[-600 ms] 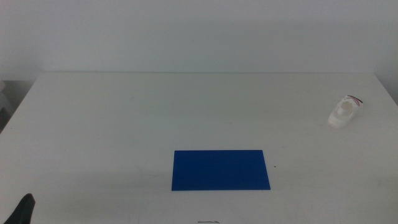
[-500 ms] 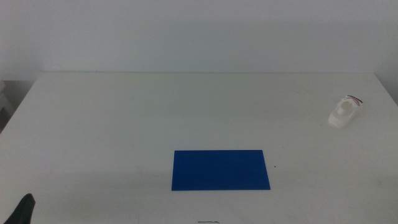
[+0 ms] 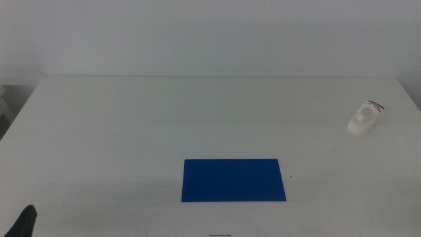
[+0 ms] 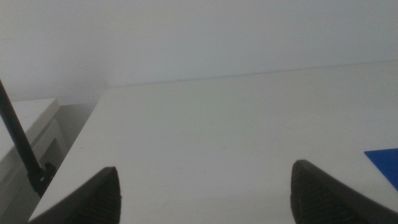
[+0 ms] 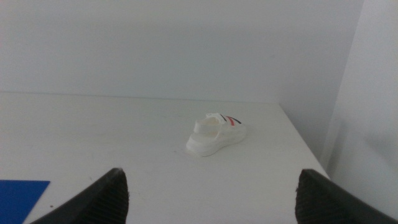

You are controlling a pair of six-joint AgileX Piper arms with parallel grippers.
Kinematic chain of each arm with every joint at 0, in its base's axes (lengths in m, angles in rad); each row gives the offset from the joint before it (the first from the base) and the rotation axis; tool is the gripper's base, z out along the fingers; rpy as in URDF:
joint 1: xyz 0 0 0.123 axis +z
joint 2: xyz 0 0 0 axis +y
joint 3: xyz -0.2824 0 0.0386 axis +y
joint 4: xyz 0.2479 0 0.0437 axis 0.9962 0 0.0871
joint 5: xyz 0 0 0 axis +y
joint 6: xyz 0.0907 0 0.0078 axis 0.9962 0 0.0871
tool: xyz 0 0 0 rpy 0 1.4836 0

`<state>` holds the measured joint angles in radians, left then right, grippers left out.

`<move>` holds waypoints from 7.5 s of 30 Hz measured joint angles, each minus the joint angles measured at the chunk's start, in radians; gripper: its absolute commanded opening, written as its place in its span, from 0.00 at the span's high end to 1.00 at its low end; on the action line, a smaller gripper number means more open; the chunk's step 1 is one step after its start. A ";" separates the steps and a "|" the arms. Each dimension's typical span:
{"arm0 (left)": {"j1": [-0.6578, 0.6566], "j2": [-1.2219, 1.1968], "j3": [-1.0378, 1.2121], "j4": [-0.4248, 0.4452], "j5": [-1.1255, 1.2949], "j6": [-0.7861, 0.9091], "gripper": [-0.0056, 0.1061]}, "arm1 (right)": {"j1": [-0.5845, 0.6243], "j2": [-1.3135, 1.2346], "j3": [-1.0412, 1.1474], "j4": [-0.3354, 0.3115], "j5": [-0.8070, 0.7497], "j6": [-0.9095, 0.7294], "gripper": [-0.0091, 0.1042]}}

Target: Use one arm to grab the shoe from the table and place it on the mat.

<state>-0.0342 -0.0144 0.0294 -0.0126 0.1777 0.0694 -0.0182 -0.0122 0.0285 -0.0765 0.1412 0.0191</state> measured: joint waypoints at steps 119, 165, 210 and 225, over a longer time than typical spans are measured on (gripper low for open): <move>0.000 0.000 0.000 0.000 0.000 0.000 0.11 | 0.734 2.115 -1.899 -0.106 1.077 0.997 0.93; 0.000 0.000 0.000 0.000 0.000 0.000 0.11 | 0.786 2.116 -1.897 -0.122 1.088 -0.481 0.93; 0.000 0.000 0.000 0.000 0.000 0.000 0.11 | 0.636 2.116 -1.692 0.228 0.878 -0.866 0.92; 0.000 0.000 0.000 0.000 0.000 0.000 0.11 | 0.636 2.116 -1.692 0.217 0.901 -0.866 0.48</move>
<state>-0.0342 -0.0144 0.0294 -0.0126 0.1777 0.0694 0.6179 2.1040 -1.6638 0.1407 1.0425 -0.8469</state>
